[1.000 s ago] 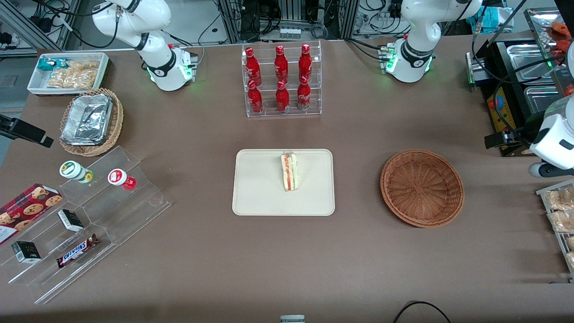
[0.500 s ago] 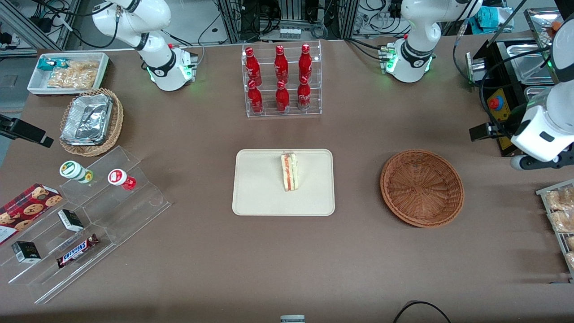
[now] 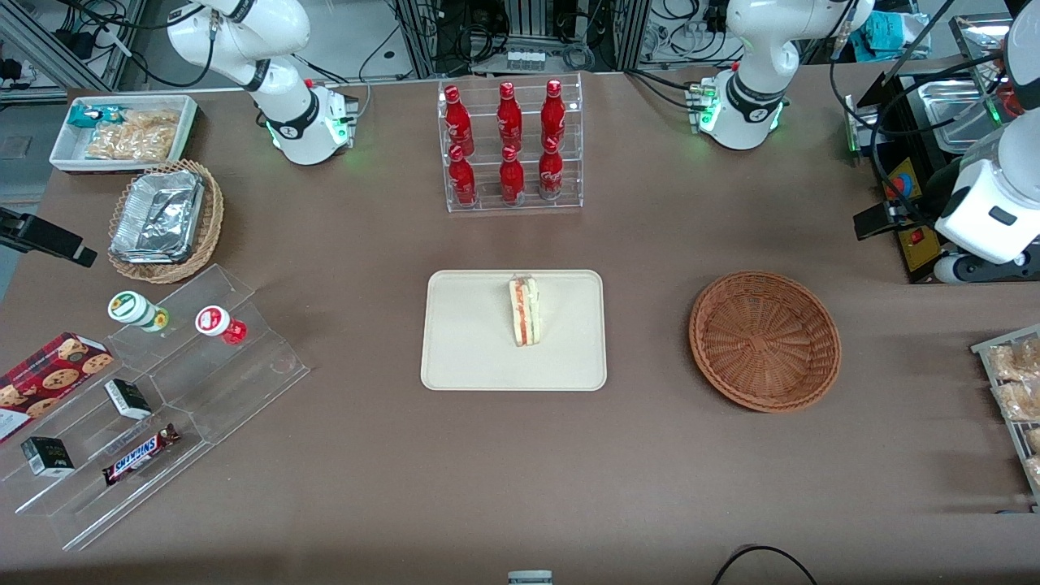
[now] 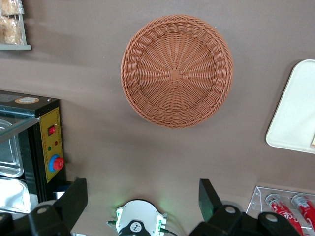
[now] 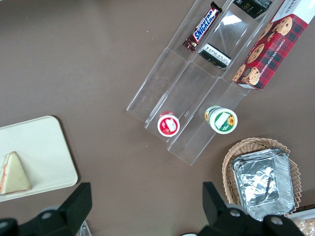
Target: Place sandwich from basket to tray
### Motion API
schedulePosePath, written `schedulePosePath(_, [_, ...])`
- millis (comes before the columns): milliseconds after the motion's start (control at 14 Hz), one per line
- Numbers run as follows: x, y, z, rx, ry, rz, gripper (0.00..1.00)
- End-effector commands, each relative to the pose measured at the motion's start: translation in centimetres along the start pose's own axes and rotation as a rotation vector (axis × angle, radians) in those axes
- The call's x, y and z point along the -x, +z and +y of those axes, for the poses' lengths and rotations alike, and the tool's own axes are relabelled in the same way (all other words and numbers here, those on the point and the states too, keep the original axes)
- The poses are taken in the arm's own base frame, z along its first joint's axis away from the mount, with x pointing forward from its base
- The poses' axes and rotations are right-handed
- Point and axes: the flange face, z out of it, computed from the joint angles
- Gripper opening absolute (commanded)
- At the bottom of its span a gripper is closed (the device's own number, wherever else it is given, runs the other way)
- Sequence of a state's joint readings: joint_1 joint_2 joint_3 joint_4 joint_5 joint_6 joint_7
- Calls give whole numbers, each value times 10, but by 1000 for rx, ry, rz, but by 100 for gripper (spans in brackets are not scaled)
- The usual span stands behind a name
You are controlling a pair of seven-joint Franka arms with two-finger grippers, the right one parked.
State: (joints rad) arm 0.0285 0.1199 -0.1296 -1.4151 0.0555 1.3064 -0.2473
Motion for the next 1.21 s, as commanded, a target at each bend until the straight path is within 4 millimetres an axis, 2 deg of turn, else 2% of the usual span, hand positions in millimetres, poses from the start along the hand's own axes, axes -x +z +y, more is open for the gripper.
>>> schedulePosePath(0, [7,-1,3,13,-36,17,100])
schedulePosePath(429, [14,-10,-4,22,-46,33,100])
schedulePosePath(500, [16,-11,6,20,-25,35,100])
schedulePosePath(571, [16,-11,7,21,-23,35,100])
schedulePosePath(1143, [9,-7,5,25,-67,28,100])
